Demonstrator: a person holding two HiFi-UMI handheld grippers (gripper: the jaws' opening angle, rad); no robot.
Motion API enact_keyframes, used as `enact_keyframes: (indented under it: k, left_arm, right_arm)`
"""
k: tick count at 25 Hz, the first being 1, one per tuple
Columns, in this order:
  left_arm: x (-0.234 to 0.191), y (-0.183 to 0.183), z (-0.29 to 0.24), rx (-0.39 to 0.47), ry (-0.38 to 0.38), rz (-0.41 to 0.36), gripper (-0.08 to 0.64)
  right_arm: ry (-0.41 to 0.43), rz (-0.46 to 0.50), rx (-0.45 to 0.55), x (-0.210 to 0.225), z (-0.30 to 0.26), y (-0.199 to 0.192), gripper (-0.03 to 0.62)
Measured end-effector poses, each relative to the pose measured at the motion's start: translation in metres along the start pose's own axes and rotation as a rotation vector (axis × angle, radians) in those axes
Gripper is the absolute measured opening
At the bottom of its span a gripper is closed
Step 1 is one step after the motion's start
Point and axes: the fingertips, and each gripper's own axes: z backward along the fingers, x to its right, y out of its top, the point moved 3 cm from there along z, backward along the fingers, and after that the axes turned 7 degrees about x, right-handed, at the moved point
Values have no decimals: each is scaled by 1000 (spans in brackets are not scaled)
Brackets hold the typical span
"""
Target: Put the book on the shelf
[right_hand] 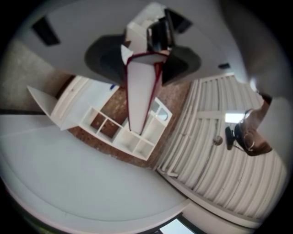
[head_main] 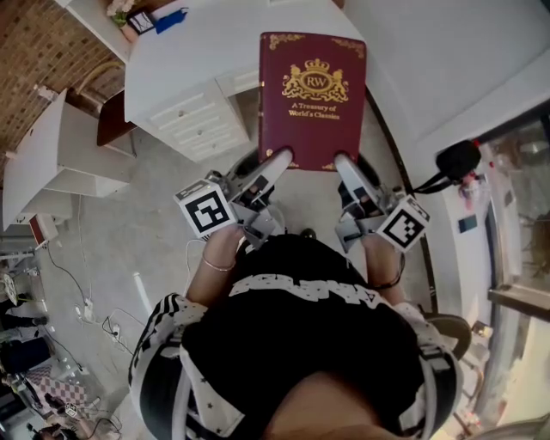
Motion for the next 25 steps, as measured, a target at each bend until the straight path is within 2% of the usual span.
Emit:
enact_keyframes:
  k: [25]
  left_arm:
    - [3, 1, -4, -37, -24, 7, 279]
  right_arm:
    - [-19, 16, 52, -4, 4, 3, 264]
